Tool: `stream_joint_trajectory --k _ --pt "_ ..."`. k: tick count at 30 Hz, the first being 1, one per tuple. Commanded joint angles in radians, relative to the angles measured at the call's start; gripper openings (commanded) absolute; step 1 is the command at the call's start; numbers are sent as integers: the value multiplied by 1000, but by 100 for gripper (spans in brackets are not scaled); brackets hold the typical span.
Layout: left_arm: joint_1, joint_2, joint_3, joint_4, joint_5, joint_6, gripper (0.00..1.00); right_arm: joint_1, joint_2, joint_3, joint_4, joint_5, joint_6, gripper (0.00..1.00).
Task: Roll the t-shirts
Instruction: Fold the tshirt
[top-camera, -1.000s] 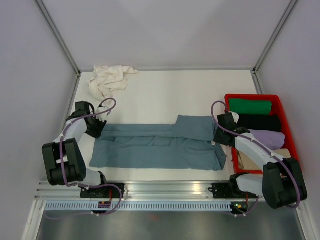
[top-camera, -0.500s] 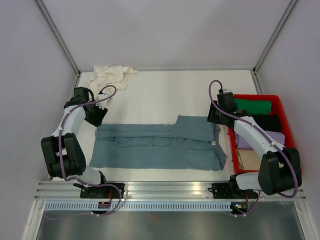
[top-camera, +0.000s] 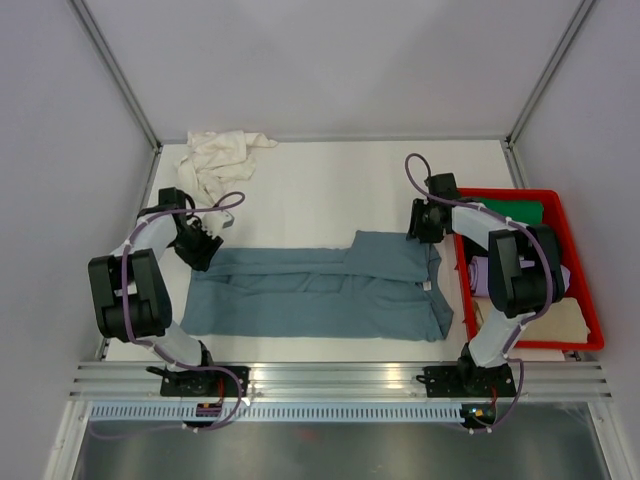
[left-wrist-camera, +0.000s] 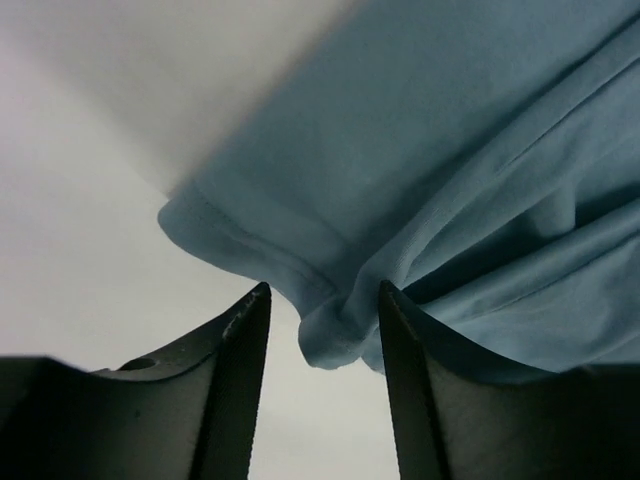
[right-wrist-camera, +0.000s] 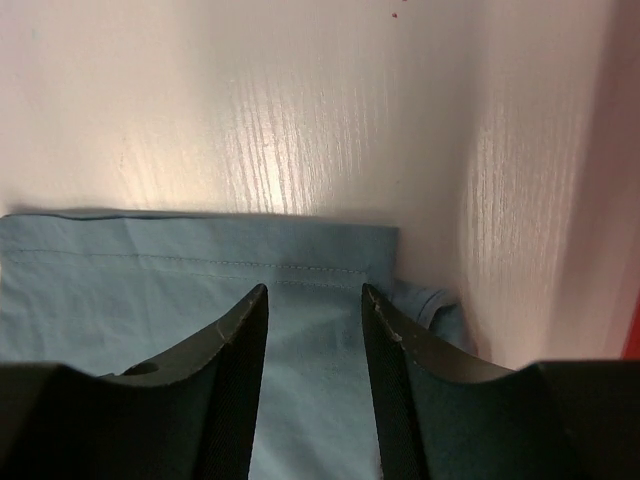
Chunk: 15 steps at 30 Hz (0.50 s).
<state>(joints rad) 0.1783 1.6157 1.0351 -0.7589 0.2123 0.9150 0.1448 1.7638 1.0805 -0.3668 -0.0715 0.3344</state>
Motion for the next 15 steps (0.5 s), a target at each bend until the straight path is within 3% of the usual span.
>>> stream_joint_trajectory --k 1,9,15 --pt "3 1 -9 -22 42 82 51 -10 29 41 43 -48 -31 48" --pt "1 -19 2 -22 85 73 33 -11 14 74 8 65 -60 49" --pt "1 -42 -6 -23 87 81 27 -24 52 113 9 113 -55 52"
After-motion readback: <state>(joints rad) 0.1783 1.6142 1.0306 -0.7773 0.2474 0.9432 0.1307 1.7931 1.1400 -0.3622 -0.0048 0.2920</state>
